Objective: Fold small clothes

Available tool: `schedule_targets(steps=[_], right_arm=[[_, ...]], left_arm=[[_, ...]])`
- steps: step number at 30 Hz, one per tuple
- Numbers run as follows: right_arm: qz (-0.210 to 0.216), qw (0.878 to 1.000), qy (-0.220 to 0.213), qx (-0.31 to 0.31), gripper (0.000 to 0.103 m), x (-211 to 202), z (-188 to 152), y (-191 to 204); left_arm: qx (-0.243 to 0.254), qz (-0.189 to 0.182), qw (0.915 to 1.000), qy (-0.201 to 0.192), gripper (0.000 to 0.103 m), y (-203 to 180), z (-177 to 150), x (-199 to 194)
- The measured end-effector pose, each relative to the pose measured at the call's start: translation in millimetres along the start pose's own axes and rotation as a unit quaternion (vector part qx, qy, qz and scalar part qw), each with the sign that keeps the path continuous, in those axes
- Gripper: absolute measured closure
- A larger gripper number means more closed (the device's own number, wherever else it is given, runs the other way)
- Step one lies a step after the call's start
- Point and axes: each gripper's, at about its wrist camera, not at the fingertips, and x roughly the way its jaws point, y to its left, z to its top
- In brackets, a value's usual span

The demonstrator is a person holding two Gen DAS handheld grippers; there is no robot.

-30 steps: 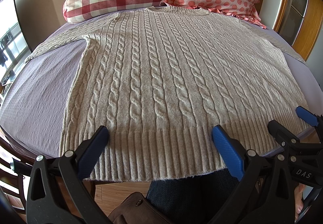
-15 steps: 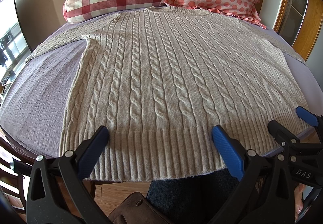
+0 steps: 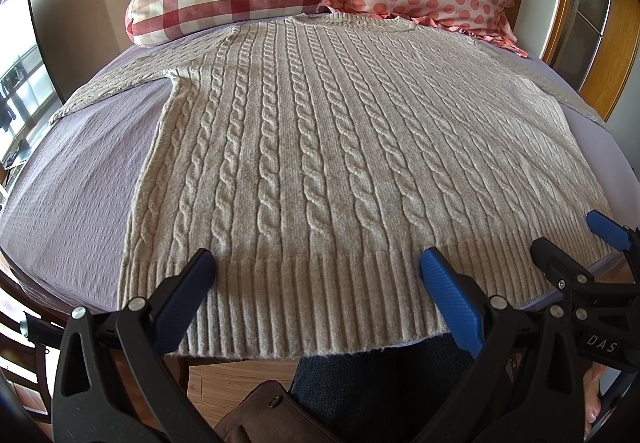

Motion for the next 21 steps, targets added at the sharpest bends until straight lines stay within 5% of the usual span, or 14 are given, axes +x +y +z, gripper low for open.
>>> schedule_targets(steps=[7, 12, 15, 21], right_arm=[[0.009, 1.000, -0.009, -0.005, 0.001, 0, 0, -1], [0.062, 0.997, -0.040, -0.015, 0.001, -3, 6, -14], [0.127, 0.987, -0.069, 0.069, 0.001, -12, 27, -71], [0.072, 0.950, -0.139, 0.271, 0.001, -24, 86, -244]], left_arm=[[0.004, 0.000, 1.0000, -0.002, 0.002, 0, 0, 0], [0.015, -0.005, 0.9999, -0.005, 0.002, 0, 0, -1], [0.022, -0.010, 0.9997, -0.003, 0.002, 0, 4, 0], [-0.003, -0.060, 0.9979, -0.023, 0.002, 17, 19, -1]])
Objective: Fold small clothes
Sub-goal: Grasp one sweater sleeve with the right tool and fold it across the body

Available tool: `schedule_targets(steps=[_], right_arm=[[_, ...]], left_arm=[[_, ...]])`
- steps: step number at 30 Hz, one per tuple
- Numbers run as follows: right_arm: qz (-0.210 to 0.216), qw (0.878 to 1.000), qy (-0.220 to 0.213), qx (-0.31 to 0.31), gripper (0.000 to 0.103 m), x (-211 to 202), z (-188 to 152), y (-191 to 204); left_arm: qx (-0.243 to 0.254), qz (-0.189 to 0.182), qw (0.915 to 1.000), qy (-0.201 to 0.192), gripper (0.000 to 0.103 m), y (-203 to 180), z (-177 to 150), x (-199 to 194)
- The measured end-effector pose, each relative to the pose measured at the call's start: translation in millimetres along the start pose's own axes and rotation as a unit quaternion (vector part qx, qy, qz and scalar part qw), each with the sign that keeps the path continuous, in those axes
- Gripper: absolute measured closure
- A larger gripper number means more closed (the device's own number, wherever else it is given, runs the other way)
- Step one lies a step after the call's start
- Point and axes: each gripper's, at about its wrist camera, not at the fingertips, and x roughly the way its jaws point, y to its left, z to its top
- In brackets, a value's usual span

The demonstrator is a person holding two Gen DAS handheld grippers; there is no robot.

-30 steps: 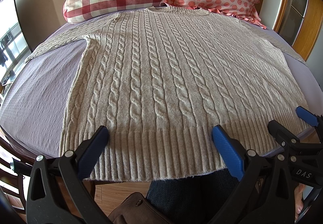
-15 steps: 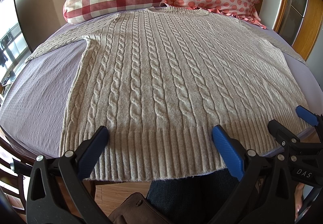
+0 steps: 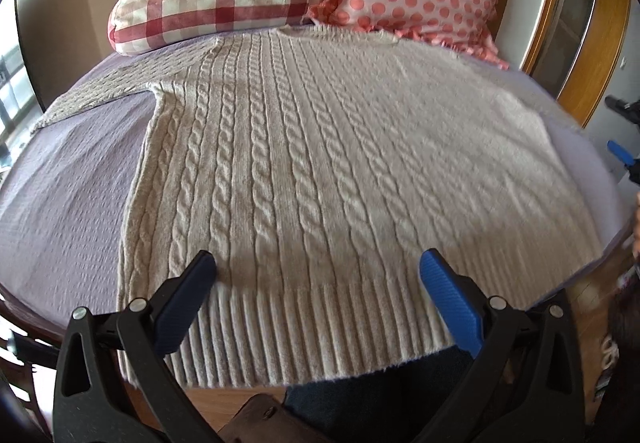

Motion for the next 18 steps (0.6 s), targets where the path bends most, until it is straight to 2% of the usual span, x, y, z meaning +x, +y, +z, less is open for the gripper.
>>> schedule_targets(steps=[2, 4, 7, 11, 13, 14, 18], right_arm=[[-0.033, 0.998, -0.015, 0.050, 0.008, 12, 40, -39], [-0.066, 0.992, -0.016, 0.106, 0.030, 27, 71, -79], [-0.099, 0.975, -0.011, 0.200, 0.044, 54, 103, -136], [-0.131, 0.954, -0.018, 0.269, 0.056, 79, 120, -189], [-0.140, 0.945, -0.018, 0.296, 0.058, 92, 124, -207], [-0.139, 0.940, -0.020, 0.310, 0.062, 95, 124, -216], [-0.133, 0.934, -0.049, 0.327, 0.066, 107, 134, -233]], left_arm=[[-0.015, -0.015, 0.9996, -0.022, 0.002, 10, 9, -4], [-0.028, -0.019, 0.9980, -0.052, 0.002, 22, 20, -8], [-0.055, -0.006, 0.9937, -0.097, 0.002, 42, 36, -15], [-0.105, 0.000, 0.9869, -0.122, 0.002, 73, 54, -18], [-0.124, 0.004, 0.9846, -0.123, 0.002, 84, 60, -15], [-0.132, 0.008, 0.9839, -0.120, 0.002, 90, 61, -13], [-0.165, 0.009, 0.9814, -0.098, 0.002, 108, 63, 1]])
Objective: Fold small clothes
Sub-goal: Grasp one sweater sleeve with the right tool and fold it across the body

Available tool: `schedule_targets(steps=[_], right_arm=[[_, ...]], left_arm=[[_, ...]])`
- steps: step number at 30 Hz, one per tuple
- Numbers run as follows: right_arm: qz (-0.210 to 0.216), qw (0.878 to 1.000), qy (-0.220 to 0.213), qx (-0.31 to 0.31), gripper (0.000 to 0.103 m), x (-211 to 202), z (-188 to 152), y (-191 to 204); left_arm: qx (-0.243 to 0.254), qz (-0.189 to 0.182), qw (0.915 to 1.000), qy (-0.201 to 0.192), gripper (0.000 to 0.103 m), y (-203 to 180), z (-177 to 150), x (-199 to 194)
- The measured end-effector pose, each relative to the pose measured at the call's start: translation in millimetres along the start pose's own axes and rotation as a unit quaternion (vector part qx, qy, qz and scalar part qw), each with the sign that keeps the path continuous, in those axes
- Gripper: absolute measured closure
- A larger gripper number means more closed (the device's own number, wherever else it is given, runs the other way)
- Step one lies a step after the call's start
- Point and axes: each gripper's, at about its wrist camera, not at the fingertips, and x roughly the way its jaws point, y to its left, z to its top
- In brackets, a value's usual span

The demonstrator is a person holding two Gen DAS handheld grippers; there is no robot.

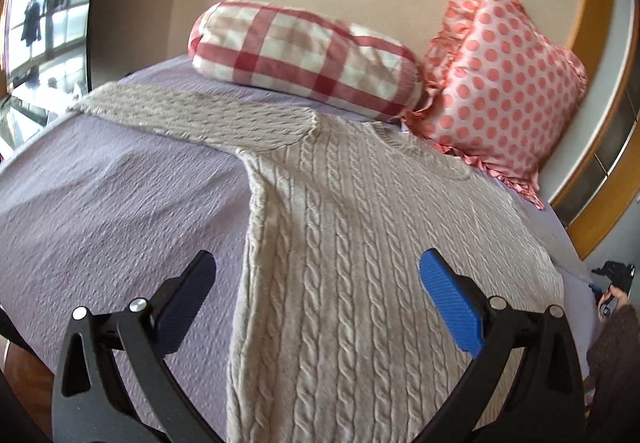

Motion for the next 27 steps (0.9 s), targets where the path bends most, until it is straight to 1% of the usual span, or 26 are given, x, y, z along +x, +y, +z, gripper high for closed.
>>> schedule_targets(steps=[1, 2, 3, 4, 5, 7, 8, 9, 10, 11, 14, 15, 16, 18, 19, 21, 23, 25, 27], right_arm=[[0.000, 1.000, -0.003, 0.001, 0.078, 2, 2, -1], [-0.007, 1.000, -0.004, 0.000, 0.093, 6, 4, -2], [-0.008, 1.000, -0.004, 0.006, 0.093, 10, 5, -4], [0.000, 1.000, -0.008, 0.014, 0.093, 5, 5, -6], [0.009, 1.000, -0.020, 0.009, 0.093, 0, 2, -1], [0.021, 0.997, -0.052, -0.054, 0.093, -23, -7, 30], [0.031, 0.994, -0.063, -0.088, 0.093, -33, -13, 51], [0.054, 0.987, -0.071, -0.134, 0.093, -47, -27, 82], [0.072, 0.981, -0.073, -0.164, 0.093, -57, -40, 104], [0.098, 0.973, -0.070, -0.197, 0.093, -68, -58, 131], [0.189, 0.941, -0.028, -0.279, 0.093, -89, -133, 212], [0.214, 0.930, -0.009, -0.300, 0.093, -92, -160, 234], [0.239, 0.916, 0.017, -0.322, 0.093, -92, -195, 259], [0.268, 0.893, 0.069, -0.355, 0.093, -84, -259, 294], [0.274, 0.880, 0.101, -0.375, 0.093, -78, -296, 309], [0.260, 0.856, 0.146, -0.423, 0.093, -58, -372, 330], [0.238, 0.842, 0.176, -0.452, 0.093, -41, -424, 335], [0.218, 0.829, 0.203, -0.473, 0.093, -26, -469, 333], [0.203, 0.823, 0.225, -0.480, 0.093, -13, -498, 331]], left_arm=[[-0.012, -0.003, 0.9999, 0.006, 0.002, 4, 1, 4], [-0.021, -0.006, 0.9997, 0.011, 0.002, 8, 1, 7], [-0.029, -0.009, 0.9994, 0.014, 0.002, 11, 1, 9], [-0.036, -0.014, 0.9992, 0.015, 0.002, 14, 1, 10], [-0.039, -0.017, 0.9990, 0.013, 0.002, 16, 1, 9], [-0.035, -0.017, 0.9992, 0.005, 0.002, 18, 0, 7], [-0.031, -0.015, 0.9994, 0.001, 0.002, 18, 0, 6], [-0.029, -0.014, 0.9995, -0.001, 0.002, 18, 1, 6], [-0.027, -0.015, 0.9995, -0.004, 0.002, 19, 1, 6], [-0.028, -0.016, 0.9995, -0.005, 0.002, 19, 2, 6], [-0.037, -0.024, 0.9990, -0.007, 0.002, 22, 3, 4], [-0.039, -0.028, 0.9988, -0.008, 0.002, 23, 3, 3], [-0.040, -0.031, 0.9987, -0.009, 0.002, 24, 2, 1], [-0.039, -0.034, 0.9986, -0.011, 0.002, 26, 1, -3], [-0.037, -0.032, 0.9987, -0.013, 0.002, 27, 1, -5], [-0.033, -0.022, 0.9990, -0.020, 0.002, 33, 2, -11], [-0.032, -0.008, 0.9991, -0.028, 0.002, 43, 6, -17], [-0.035, 0.009, 0.9988, -0.034, 0.002, 57, 13, -21], [-0.039, 0.022, 0.9983, -0.036, 0.002, 72, 22, -23]])
